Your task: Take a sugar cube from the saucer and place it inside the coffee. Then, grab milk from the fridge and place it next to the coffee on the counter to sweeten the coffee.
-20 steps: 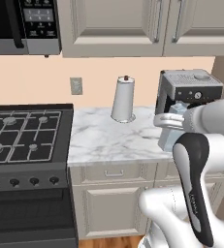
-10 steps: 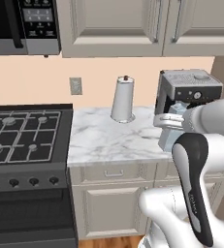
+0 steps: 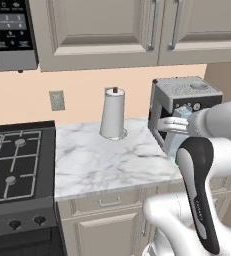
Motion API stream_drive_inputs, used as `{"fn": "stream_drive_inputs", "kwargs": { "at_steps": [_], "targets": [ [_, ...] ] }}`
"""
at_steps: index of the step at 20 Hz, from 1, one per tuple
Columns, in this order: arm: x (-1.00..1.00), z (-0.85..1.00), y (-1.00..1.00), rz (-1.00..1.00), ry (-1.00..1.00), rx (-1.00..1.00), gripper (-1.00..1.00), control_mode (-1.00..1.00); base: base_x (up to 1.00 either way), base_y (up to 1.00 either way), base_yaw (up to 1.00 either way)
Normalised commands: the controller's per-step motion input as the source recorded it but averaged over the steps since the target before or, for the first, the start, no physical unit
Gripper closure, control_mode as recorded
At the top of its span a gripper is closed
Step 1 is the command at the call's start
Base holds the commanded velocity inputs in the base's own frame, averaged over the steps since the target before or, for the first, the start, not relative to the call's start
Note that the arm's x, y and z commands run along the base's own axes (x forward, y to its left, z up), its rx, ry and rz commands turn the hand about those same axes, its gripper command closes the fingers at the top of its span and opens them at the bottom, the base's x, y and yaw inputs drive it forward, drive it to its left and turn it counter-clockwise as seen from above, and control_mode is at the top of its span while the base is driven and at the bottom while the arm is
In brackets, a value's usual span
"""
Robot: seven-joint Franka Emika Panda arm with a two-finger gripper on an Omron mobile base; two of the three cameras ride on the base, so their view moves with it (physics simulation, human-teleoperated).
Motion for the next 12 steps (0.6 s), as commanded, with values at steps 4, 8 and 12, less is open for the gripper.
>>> {"fn": "stream_drive_inputs", "kwargs": {
  "at_steps": [4,8,12],
  "targets": [
    [0.00,0.00,0.00,0.00,0.00,0.00,1.00,1.00,-0.56,0.06,0.04],
    [0.00,0.00,0.00,0.00,0.00,0.00,1.00,1.00,-0.40,0.00,0.02],
    [0.00,0.00,0.00,0.00,0.00,0.00,1.00,1.00,0.00,0.00,0.00]
  ]
}}
